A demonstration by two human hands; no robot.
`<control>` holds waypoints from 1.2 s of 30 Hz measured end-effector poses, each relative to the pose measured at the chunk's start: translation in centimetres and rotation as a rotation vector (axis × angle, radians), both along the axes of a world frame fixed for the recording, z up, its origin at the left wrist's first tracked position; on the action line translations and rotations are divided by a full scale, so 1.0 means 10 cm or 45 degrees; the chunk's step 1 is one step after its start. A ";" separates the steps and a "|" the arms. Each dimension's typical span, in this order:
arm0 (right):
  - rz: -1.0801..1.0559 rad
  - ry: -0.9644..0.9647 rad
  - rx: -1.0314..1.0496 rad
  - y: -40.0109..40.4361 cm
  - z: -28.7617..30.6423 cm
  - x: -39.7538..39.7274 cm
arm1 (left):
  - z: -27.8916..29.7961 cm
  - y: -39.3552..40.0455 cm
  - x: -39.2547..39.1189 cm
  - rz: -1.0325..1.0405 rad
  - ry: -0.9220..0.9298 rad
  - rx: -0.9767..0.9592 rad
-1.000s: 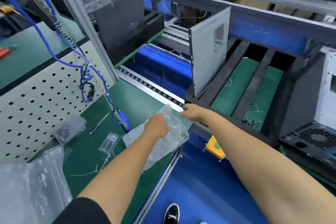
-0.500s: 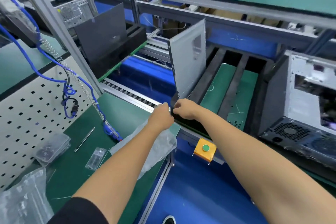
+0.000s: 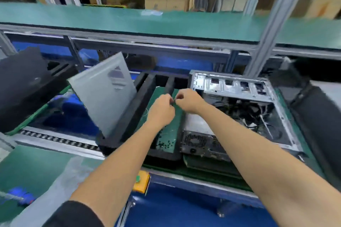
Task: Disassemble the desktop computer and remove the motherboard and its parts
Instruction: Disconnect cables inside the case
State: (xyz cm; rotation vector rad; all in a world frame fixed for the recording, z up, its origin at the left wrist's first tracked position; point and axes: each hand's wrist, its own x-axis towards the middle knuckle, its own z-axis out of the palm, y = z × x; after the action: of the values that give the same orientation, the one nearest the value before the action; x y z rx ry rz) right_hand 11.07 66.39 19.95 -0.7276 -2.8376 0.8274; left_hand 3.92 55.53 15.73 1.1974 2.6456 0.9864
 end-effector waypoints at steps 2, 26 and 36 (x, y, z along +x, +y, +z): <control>-0.096 0.045 0.029 0.45 0.04 0.31 | 0.04 0.35 0.20 -0.041 0.043 0.018; -0.323 -0.170 0.468 2.56 -0.46 1.36 | -0.20 2.22 0.09 -0.469 0.318 -0.014; -0.339 -0.078 0.593 2.86 -0.69 1.38 | -0.50 2.37 0.06 -0.430 0.418 -0.090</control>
State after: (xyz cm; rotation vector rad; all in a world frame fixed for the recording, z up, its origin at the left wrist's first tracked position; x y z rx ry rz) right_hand 24.87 95.03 13.04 -1.0274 -2.7337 0.0992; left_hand 4.55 79.24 10.74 1.8480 2.5403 0.6827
